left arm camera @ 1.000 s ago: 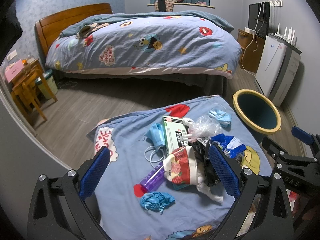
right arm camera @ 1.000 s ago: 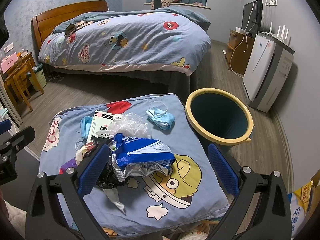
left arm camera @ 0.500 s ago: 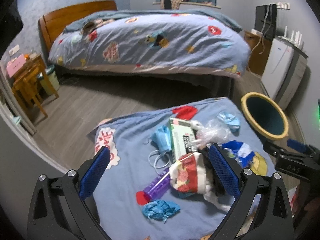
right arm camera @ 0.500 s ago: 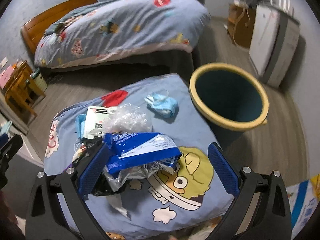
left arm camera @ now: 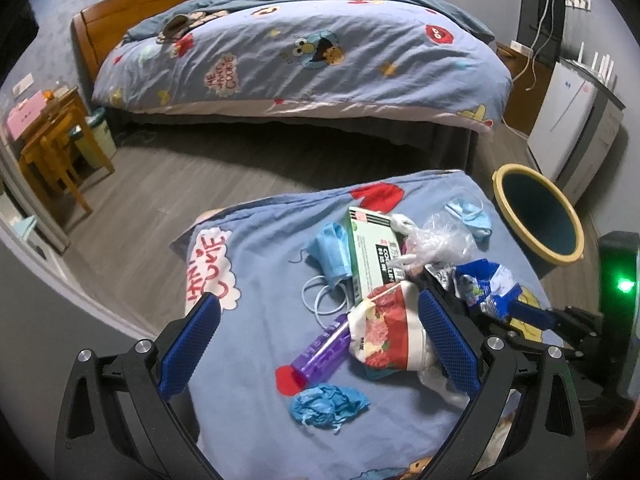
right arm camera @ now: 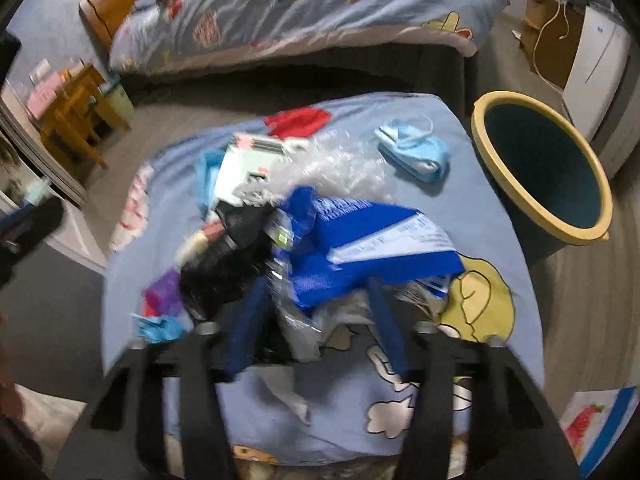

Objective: Collect trash
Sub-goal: 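Grasp the blue-and-white wrapper with the right gripper while the left gripper approaches the black bag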

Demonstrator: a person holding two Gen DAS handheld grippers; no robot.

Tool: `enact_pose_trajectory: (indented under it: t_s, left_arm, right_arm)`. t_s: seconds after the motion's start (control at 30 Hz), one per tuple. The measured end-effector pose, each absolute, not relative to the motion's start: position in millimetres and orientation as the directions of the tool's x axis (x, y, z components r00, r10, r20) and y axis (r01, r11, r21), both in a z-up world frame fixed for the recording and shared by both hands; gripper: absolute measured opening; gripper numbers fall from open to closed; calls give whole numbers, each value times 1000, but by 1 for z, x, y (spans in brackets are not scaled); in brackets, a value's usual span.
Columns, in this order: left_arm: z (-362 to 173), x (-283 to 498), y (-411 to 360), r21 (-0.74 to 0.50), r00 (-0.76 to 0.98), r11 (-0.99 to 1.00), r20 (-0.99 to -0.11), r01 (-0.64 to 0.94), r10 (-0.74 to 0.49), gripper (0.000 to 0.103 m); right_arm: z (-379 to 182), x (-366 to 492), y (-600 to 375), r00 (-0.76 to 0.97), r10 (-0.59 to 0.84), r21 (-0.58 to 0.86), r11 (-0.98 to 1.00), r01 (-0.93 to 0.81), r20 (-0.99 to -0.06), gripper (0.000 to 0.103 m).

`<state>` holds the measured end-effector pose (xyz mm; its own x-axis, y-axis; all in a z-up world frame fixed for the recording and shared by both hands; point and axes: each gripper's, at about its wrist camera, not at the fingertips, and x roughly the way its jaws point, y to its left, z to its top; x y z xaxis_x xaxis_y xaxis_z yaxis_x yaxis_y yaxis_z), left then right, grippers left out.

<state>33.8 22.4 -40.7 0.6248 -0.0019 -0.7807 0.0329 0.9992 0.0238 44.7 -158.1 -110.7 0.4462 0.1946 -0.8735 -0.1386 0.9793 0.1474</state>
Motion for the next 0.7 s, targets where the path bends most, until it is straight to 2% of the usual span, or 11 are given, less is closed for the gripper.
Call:
enact_pose_trajectory:
  t_s: [0.1, 0.2, 0.43, 0.5, 0.57, 0.7]
  left_arm:
    - [-42, 33, 17, 26, 622, 998, -783, 51, -11, 98]
    - [-43, 35, 8, 24, 622, 997, -782, 77, -29, 98]
    - [-68, 36, -37, 44, 584, 980, -808, 194, -79, 95]
    - [-76, 36, -49, 14, 563, 974, -818, 226, -119, 91]
    - [-84, 37, -61, -21, 540, 967, -826, 256, -161, 83]
    - [-97, 35, -90, -41, 511, 949, -835, 312, -204, 82]
  right_arm:
    - [-102, 44, -164, 466, 191, 145, 980, -133, -864, 25]
    - [-93, 45, -175, 475, 202, 166, 979, -117, -856, 22]
    - [-72, 52, -212, 508, 230, 260, 966, -14, -830, 22]
    - [-70, 55, -219, 509, 246, 284, 959, -2, -825, 22]
    - [-70, 56, -222, 509, 252, 298, 954, 10, -823, 22]
    - [-69, 58, -242, 512, 258, 342, 936, 76, -819, 22]
